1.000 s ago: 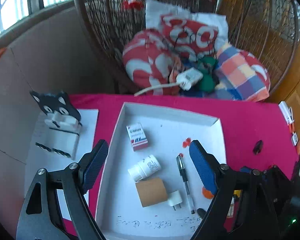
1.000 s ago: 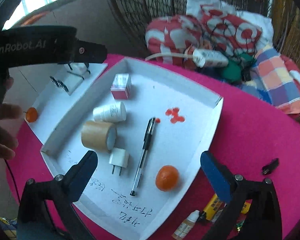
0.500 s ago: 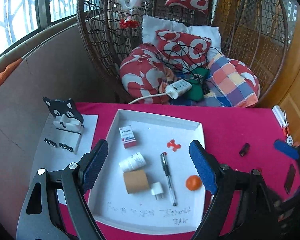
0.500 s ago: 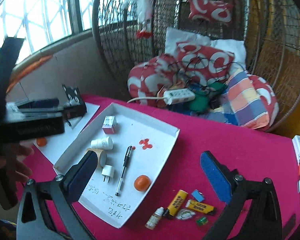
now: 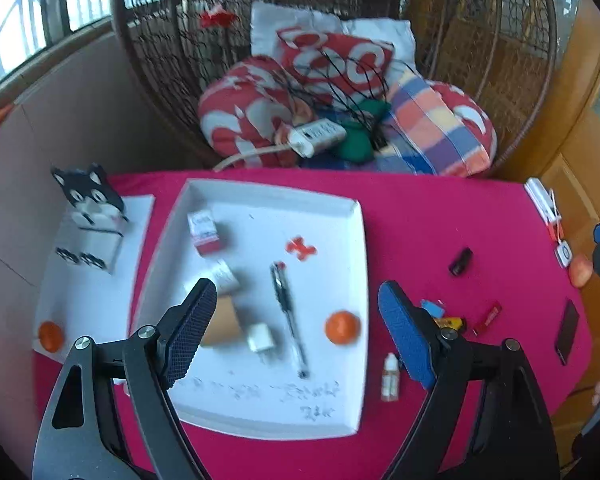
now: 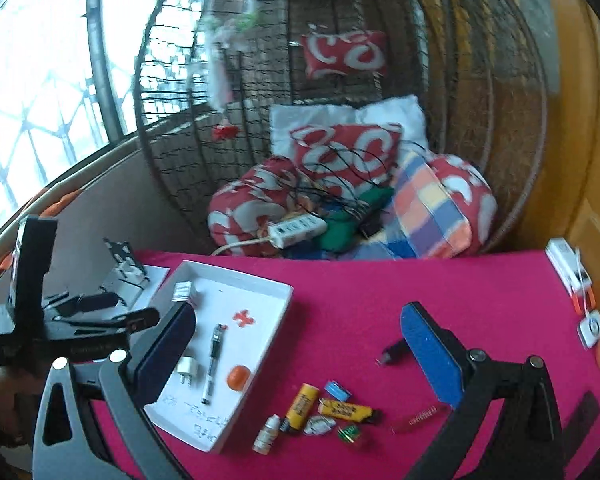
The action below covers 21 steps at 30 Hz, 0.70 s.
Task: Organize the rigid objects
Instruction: 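Move both tools back over the remaining items on the table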
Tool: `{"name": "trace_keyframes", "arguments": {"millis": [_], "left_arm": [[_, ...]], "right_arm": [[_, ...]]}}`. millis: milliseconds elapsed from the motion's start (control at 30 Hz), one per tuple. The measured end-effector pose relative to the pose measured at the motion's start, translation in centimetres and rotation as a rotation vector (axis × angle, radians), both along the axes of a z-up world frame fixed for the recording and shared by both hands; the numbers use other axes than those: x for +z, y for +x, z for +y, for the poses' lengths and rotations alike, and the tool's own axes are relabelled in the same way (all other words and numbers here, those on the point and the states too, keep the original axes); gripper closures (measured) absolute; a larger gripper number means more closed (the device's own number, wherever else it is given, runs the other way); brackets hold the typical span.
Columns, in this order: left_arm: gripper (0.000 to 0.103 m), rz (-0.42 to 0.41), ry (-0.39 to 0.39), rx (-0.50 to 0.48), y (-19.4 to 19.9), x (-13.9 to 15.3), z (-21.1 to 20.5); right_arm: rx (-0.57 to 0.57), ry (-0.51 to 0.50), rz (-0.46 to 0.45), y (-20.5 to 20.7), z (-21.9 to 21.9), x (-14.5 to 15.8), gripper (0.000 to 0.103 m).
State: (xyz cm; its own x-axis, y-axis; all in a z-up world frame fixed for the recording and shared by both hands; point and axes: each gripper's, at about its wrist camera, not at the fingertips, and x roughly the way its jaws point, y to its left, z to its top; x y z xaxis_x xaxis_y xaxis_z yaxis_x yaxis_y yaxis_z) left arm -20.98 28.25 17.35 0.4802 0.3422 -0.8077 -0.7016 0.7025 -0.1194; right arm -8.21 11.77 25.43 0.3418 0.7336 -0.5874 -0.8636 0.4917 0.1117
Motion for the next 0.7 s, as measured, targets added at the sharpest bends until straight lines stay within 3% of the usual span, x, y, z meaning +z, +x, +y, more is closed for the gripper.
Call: {"name": "trace_keyframes", "arguments": {"millis": [233, 700], "left_arm": [[0.019, 0.049, -0.106, -0.068, 2.7, -2.6, -2.1], [0.019, 0.182, -0.173, -0.311, 11.0, -6.9, -9.0]], "right_arm": [[-0.076, -0.004, 0.038, 2.6, -2.7, -0.5, 0.000], [-0.249, -0.020, 0.085, 8.7, -9.7, -0.9, 0.000]]}}
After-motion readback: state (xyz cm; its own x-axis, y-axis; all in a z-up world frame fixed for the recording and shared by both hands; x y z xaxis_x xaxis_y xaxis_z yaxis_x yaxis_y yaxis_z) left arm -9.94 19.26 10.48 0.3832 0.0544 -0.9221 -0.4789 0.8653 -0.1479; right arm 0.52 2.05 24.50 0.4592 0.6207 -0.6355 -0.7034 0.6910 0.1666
